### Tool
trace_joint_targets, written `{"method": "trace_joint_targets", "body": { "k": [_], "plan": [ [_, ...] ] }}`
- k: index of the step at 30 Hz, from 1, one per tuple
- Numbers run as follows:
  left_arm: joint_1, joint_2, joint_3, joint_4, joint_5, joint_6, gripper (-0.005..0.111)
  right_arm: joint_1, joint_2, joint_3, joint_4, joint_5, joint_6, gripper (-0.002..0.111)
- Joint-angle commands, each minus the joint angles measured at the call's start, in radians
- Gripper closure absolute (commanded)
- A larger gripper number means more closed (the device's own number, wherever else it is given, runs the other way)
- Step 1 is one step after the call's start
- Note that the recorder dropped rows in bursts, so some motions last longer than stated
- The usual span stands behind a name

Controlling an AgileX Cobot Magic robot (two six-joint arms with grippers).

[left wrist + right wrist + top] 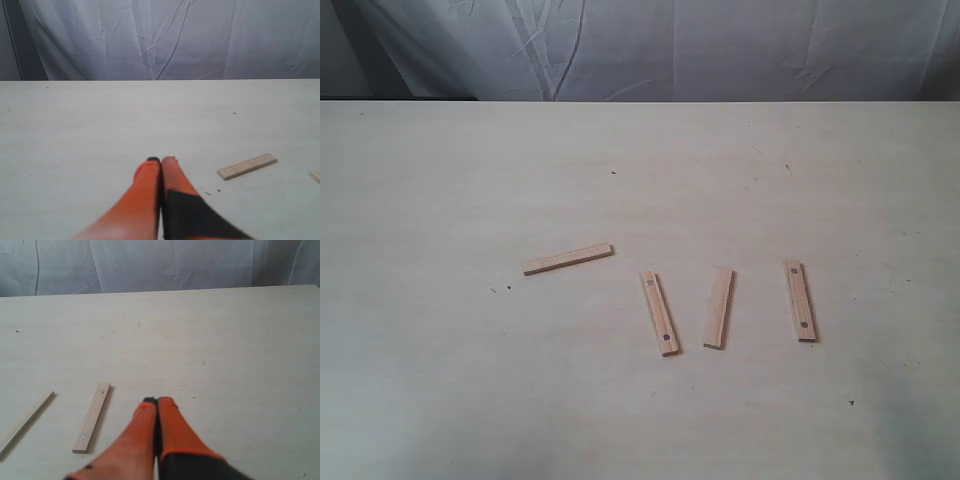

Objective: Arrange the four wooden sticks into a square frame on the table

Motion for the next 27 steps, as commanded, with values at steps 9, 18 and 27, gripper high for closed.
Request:
{"method": "trace_joint_targets", "body": {
  "k": [9,18,27],
  "plan": [
    [0.003,-0.005,0.004,0.0,-0.013,-0.002,0.107,-0.007,-0.006,0.002,0.0,-0.015,-0.002,0.109],
    [0.003,-0.005,0.004,0.0,-0.013,-0.002,0.107,-0.007,-0.006,0.002,0.0,-0.015,-0.002,0.109],
    [0.003,-0.005,0.004,0.0,-0.013,-0.002,0.107,-0.007,-0.006,0.002,-0.004,-0.287,-0.002,0.109]
  ]
}}
